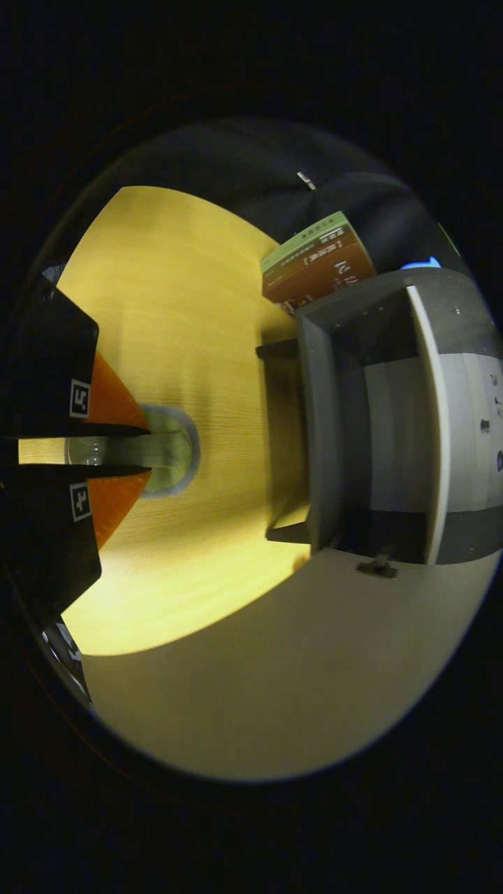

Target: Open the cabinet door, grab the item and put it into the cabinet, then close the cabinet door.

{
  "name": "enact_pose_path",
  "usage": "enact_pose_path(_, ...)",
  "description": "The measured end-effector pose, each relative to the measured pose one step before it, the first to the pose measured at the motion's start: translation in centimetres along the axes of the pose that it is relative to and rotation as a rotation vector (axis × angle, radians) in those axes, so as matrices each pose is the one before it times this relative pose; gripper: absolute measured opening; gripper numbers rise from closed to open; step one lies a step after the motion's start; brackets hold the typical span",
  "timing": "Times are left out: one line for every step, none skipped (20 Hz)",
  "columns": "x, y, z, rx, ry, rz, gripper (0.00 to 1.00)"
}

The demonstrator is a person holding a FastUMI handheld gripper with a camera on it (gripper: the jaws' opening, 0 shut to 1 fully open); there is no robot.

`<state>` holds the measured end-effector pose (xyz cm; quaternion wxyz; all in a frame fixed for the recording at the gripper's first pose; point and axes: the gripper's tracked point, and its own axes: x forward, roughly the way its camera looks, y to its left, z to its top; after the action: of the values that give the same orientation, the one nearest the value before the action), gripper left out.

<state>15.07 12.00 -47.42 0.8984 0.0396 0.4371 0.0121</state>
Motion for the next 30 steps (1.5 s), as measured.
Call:
enact_pose_path(-1.237, 0.172, 1.329, 0.00208, -0.01919, 0.00326, 0.18)
enact_pose_path(-1.301, 0.200, 1.445, -0.00395, -0.01850, 0.00454, 0.18)
enact_pose_path(-1.109, 0.127, 1.363, -0.00374, -0.01718, 0.00154, 0.18)
enact_pose_path(-1.266, 0.230, 1.664, -0.00318, -0.02237, 0.00401, 0.18)
enact_pose_path(-0.758, 0.331, 1.519, -0.00386, -0.01665, 0.00461, 0.18)
enact_pose_path(-0.946, 0.403, 1.676, -0.00250, -0.01810, 0.00636, 0.18)
enact_pose_path(-0.833, 0.225, 1.963, 0.00044, -0.01887, 0.00259, 0.18)
enact_pose_path(-0.585, 0.145, 1.431, 0.00273, -0.00799, 0.00698, 0.18)
enact_pose_path(-0.652, 0.301, 1.706, 0.00779, -0.00851, 0.00936, 0.18)
enact_pose_path(-0.478, 0.354, 1.559, 0.00946, -0.00554, 0.01067, 0.18)
enact_pose_path(-0.440, 0.351, 1.544, 0.00567, -0.00741, 0.01140, 0.18)
enact_pose_path(-0.387, 0.237, 1.563, 0.00145, -0.01772, 0.00410, 0.18)
enact_pose_path(-0.305, 0.056, 1.595, -0.00995, -0.01877, -0.00286, 0.18)
enact_pose_path(-0.239, 0.100, 1.534, -0.00815, -0.02311, -0.00339, 0.18)
enact_pose_path(-0.082, 0.118, 1.420, -0.00669, -0.01780, -0.00070, 0.18)
enact_pose_path(0.094, 0.154, 1.356, -0.00442, -0.01490, -0.00056, 0.18)
enact_pose_path(0.091, 0.287, 1.298, 0.00172, -0.01121, 0.00448, 0.18)
enact_pose_path(0.299, 0.129, 0.919, 0.00173, -0.00805, 0.00340, 0.18)
enact_pose_path(0.404, 0.135, 1.023, 0.00367, -0.00341, 0.00264, 0.18)
enact_pose_path(0.595, 0.008, 1.002, 0.00275, 0.00063, 0.00021, 0.18)
enact_pose_path(0.581, -0.023, 0.845, 0.00306, -0.00116, -0.00369, 0.18)
enact_pose_path(0.671, 0.018, 0.872, 0.00381, -0.00108, -0.00125, 0.18)
enact_pose_path(0.804, -0.206, 0.870, -0.00167, 0.00314, -0.00550, 0.18)
enact_pose_path(0.745, -0.261, 0.750, 0.00087, 0.00143, -0.00729, 0.18)
enact_pose_path(0.754, -0.215, 0.697, 0.00288, 0.00210, -0.00464, 0.18)
enact_pose_path(0.688, -0.100, 0.462, 0.00507, 0.00159, -0.00612, 0.18)
enact_pose_path(0.588, -0.188, 0.316, -0.00235, 0.00145, -0.00794, 0.18)
enact_pose_path(0.784, -0.186, 0.444, -0.00298, -0.00162, -0.00950, 0.18)
enact_pose_path(0.778, -0.177, 0.366, -0.00194, 0.00006, -0.00659, 0.18)
enact_pose_path(0.784, -0.114, 0.326, 0.00109, 0.00047, -0.00577, 0.18)
